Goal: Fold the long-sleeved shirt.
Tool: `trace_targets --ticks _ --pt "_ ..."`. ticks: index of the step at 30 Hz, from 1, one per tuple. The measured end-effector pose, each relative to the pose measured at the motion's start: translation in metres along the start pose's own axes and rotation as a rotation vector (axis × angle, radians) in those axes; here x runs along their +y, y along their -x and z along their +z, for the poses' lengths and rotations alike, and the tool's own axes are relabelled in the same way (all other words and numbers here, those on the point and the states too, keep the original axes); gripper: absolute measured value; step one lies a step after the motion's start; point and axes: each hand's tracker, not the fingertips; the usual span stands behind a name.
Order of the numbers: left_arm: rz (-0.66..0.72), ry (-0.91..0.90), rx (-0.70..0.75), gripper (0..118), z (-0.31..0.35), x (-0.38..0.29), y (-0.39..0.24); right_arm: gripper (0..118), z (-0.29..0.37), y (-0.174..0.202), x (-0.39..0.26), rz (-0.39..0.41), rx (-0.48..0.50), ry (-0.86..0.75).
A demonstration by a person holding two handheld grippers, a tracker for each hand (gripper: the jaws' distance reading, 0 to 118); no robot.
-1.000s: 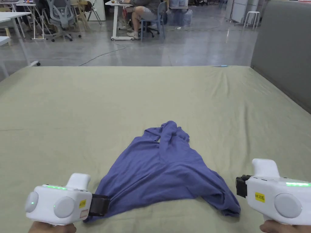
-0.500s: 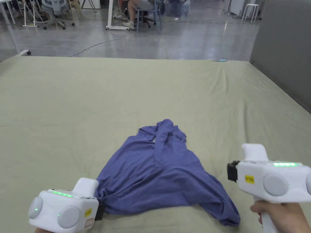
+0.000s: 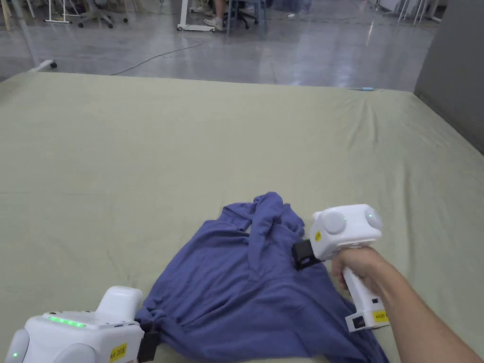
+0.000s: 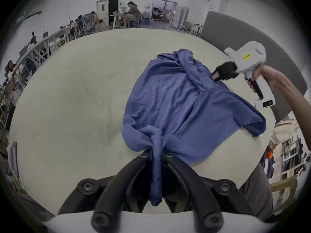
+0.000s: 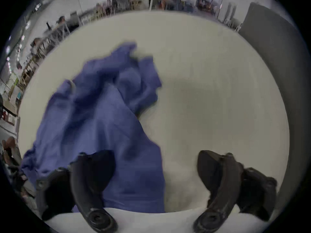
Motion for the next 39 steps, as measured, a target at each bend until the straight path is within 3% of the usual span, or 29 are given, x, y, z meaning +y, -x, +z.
trace_targets --ticks 1,2,3,4,5,6,7,8,11,17,26,35,39 --pt "0.003 0.001 -0.002 3 -0.001 0.0 0.001 93 -0.006 0.004 -0.004 0.012 0.004 0.026" --pt "0.007 0.003 -0.003 3 -0.001 0.0 0.002 92 0.004 0.013 -0.004 0.014 -0.042 -0.081" --pt "0.011 0.002 -0.001 3 -0.001 0.0 0.002 80 0.01 0.014 -0.003 0.008 -0.036 -0.048" --pt "0.014 0.002 0.002 3 -0.001 0.001 0.003 53 0.021 0.012 -0.003 0.001 0.001 -0.059" --pt "0.016 0.003 0.006 3 -0.001 0.002 0.003 4 0.028 0.012 -0.006 0.029 -0.005 -0.089" --pt "0.016 0.001 0.005 3 0.0 0.003 0.003 0 0.036 0.017 -0.008 0.066 -0.082 -0.099" --pt "0.013 -0.004 0.004 3 0.002 0.005 0.002 0 0.045 0.011 -0.011 0.06 -0.091 -0.115" --pt "0.012 -0.012 0.003 3 0.006 0.009 0.001 0 0.056 0.002 -0.013 0.013 -0.005 -0.141" --pt "0.01 -0.084 0.004 3 0.023 0.022 0.0 0 0.095 -0.013 -0.018 -0.06 0.041 -0.235" --pt "-0.004 -0.217 0.003 3 0.072 0.075 -0.009 0 0.199 -0.038 -0.027 -0.084 0.06 -0.465" --pt "0.004 -0.534 0.102 3 0.148 0.254 -0.03 0 0.37 -0.061 0.032 -0.113 -0.007 -0.845" --pt "0.026 -0.691 0.181 3 0.237 0.432 -0.05 0 0.509 -0.071 0.13 -0.116 -0.085 -1.005" --pt "0.098 -0.742 0.187 3 0.269 0.473 -0.05 0 0.558 -0.078 0.154 -0.168 -0.094 -1.106"
